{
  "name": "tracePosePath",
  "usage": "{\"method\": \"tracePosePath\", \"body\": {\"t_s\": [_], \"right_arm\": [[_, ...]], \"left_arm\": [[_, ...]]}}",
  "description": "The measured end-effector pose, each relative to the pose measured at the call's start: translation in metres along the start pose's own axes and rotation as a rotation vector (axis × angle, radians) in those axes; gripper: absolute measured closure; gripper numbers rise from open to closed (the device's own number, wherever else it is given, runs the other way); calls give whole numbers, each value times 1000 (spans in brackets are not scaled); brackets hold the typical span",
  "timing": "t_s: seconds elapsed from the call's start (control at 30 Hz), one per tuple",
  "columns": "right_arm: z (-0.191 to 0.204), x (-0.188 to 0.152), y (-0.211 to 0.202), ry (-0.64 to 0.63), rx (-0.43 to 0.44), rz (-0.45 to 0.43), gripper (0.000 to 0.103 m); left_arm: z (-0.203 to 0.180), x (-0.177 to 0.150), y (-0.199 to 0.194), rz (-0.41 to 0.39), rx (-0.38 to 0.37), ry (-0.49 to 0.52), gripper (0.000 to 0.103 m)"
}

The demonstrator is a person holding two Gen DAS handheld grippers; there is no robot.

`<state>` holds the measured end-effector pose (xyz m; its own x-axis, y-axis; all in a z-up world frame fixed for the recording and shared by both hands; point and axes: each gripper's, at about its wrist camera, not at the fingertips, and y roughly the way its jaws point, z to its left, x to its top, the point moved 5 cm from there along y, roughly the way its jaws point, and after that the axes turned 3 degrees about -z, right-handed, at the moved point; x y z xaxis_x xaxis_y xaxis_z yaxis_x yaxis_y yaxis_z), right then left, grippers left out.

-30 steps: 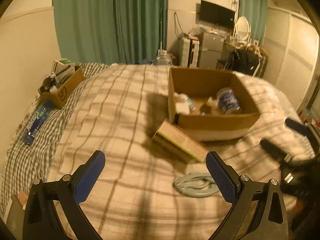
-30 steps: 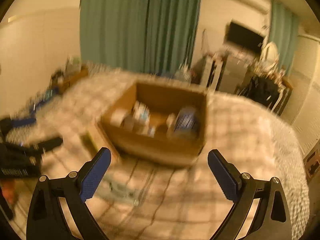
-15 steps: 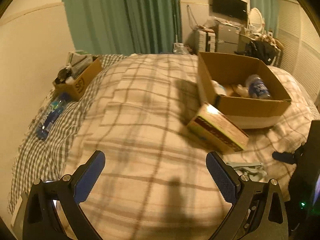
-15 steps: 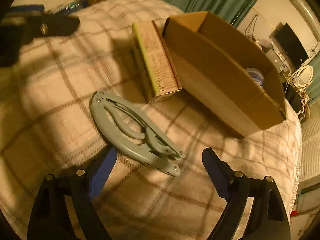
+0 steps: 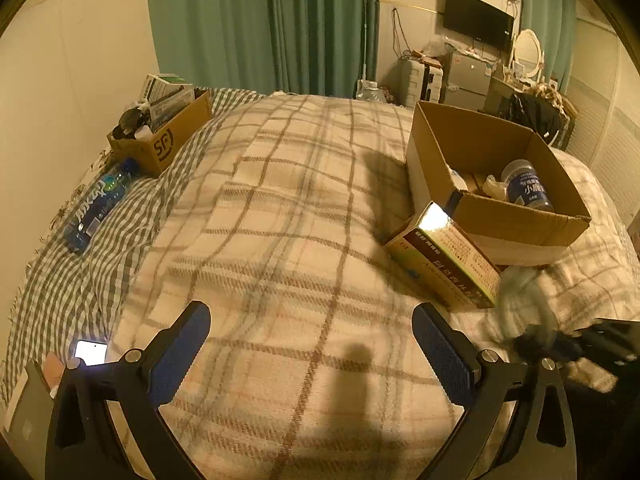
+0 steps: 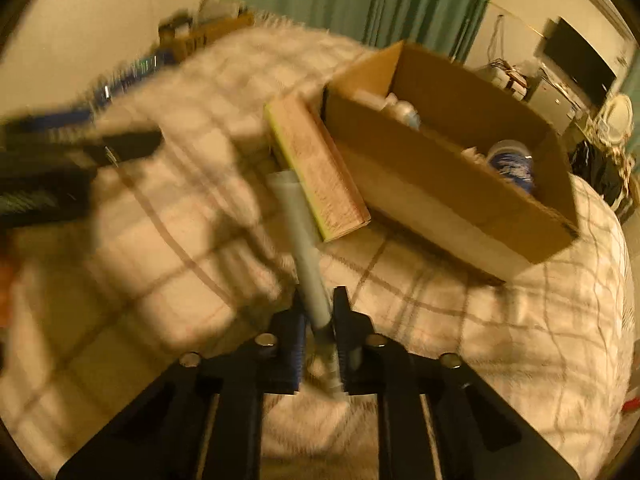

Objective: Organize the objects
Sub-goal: 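Grasp the grey plastic clip with the right tool, then grasp the yellow medicine box with the left tool while the right tool holds the clip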

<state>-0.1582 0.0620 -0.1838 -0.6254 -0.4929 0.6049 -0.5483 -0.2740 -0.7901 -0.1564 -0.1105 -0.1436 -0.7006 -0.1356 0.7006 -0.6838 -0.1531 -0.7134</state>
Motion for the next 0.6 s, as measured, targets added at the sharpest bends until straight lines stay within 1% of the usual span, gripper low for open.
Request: {"method": "tracePosePath", "body": {"t_s": [0.03, 0.1, 0.17, 0.23, 0.3, 0.4, 0.5, 0.6], "right_arm": [[-5, 2, -8, 20, 2, -22, 95], [-18, 13, -23, 48, -24, -61, 95], [-43, 20, -36, 91, -51, -96, 95], [-59, 26, -38, 123, -64, -106, 95], [-64, 36, -36, 146, -83, -110, 95], [-84, 43, -38, 199, -106, -128, 95], [-96, 39, -35, 236, -133, -133, 95], [-105, 30, -27, 268, -129, -114, 95]], "left_arm": [[-3, 1, 0, 1, -4, 0, 0], [-11, 5, -1, -6, -18, 12, 0], [-26, 8, -3, -16, -46, 43, 0], [-45, 12, -4, -21, -69, 75, 0], [-61, 13, -4, -20, -95, 91, 0], [-87, 15, 2, -5, -119, 87, 0], [-109, 14, 19, 17, -94, 82, 0], [-117, 13, 36, 40, -75, 39, 0]]}}
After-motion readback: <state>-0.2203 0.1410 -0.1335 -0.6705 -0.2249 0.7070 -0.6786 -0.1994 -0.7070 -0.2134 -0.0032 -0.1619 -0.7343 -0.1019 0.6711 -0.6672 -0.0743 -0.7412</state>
